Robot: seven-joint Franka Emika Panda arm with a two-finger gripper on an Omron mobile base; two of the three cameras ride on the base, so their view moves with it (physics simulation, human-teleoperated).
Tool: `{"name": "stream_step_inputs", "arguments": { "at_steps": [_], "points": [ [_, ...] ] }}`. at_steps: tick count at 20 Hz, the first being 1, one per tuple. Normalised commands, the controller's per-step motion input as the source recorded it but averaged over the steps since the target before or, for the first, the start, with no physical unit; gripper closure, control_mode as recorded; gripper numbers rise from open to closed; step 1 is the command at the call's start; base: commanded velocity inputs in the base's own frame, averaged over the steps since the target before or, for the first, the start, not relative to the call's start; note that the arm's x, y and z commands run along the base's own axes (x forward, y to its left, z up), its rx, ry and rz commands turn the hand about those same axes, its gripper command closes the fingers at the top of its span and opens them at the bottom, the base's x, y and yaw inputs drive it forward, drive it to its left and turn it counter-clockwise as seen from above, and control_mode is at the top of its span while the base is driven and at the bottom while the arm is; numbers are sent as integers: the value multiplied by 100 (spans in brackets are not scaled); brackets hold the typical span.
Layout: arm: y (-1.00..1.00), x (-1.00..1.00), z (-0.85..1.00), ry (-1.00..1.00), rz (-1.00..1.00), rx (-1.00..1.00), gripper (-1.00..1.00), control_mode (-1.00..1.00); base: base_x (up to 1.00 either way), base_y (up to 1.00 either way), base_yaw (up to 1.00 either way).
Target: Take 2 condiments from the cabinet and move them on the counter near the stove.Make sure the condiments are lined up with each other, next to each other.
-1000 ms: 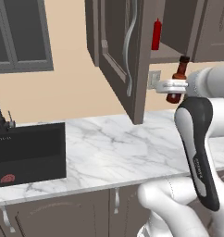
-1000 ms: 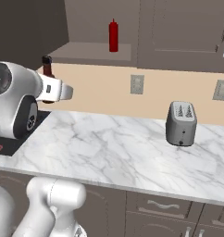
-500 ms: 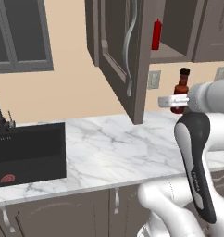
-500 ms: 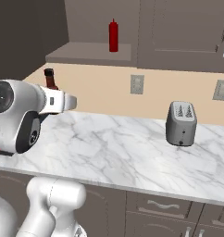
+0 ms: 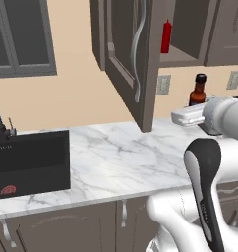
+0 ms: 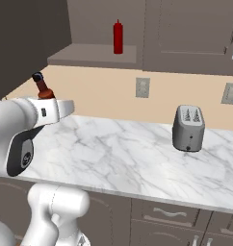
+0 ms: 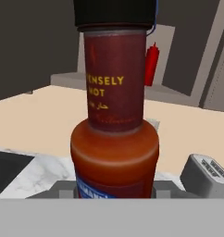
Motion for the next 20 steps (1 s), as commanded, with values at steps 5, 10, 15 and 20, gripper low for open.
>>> {"name": "stream_step_inputs", "arguments": {
  "at_steps": [5, 10, 15, 20],
  "points": [
    [-1, -3, 0, 0, 0, 0, 100, -100, 0, 0, 0],
    [-2, 0, 0, 2, 0, 0, 100, -100, 0, 0, 0],
    [0, 0, -1, 4, 0, 0, 100, -100, 0, 0, 0],
    [0, 0, -4, 3, 0, 0, 100, 100, 0, 0, 0]
  ]
}}
